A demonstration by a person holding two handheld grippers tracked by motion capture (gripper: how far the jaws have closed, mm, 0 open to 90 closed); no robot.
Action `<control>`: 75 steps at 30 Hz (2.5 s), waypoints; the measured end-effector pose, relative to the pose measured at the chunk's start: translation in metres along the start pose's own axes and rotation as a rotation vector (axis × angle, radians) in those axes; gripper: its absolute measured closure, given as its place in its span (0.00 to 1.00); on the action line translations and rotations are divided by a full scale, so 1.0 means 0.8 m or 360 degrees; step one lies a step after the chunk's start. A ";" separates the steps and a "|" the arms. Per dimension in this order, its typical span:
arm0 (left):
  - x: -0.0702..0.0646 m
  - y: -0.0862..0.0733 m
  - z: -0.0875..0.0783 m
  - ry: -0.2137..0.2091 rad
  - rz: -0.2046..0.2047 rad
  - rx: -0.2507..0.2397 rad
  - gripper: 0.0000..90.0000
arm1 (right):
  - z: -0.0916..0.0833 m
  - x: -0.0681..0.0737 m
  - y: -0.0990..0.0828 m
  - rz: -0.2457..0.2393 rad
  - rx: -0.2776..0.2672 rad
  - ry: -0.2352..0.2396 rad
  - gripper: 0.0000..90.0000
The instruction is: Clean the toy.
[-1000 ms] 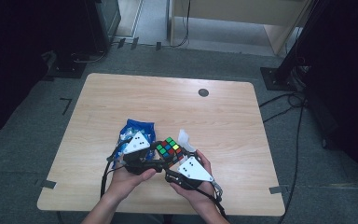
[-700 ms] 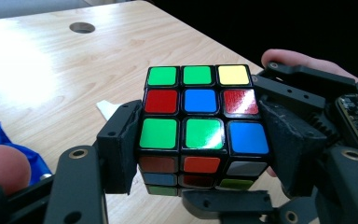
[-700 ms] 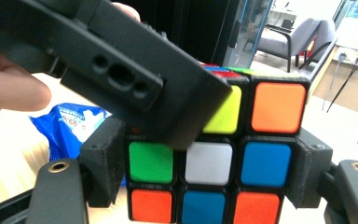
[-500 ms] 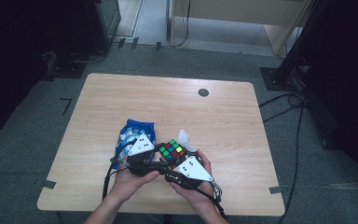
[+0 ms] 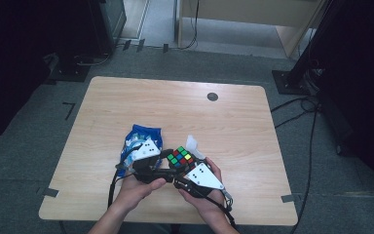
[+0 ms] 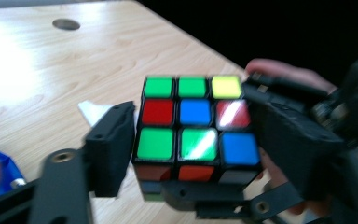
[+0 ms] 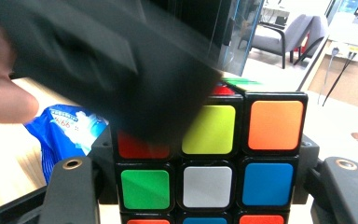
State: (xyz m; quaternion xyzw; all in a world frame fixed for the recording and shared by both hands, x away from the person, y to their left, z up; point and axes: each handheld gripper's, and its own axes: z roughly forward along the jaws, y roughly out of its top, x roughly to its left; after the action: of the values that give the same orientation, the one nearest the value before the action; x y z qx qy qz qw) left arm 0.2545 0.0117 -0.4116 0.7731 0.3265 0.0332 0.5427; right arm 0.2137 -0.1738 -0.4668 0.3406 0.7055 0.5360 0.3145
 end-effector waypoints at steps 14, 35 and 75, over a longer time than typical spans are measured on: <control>0.043 -0.009 -0.018 0.0200 -0.0115 -0.0150 0.24 | -0.025 -0.062 0.026 0.0255 -0.0100 -0.0180 0.38; -0.026 -0.044 0.043 0.0204 0.0224 -0.0159 0.24 | -0.029 -0.045 0.042 0.0588 -0.0150 -0.0061 0.38; -0.020 -0.049 0.040 0.0169 0.0253 -0.0247 0.36 | -0.018 -0.035 0.027 0.0704 -0.0112 0.0050 0.38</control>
State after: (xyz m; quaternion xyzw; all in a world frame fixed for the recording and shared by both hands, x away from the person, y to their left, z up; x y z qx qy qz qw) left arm 0.2366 -0.0155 -0.4535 0.7494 0.2890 0.1421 0.5786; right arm 0.2212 -0.2002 -0.4404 0.4676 0.5994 0.6214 0.1898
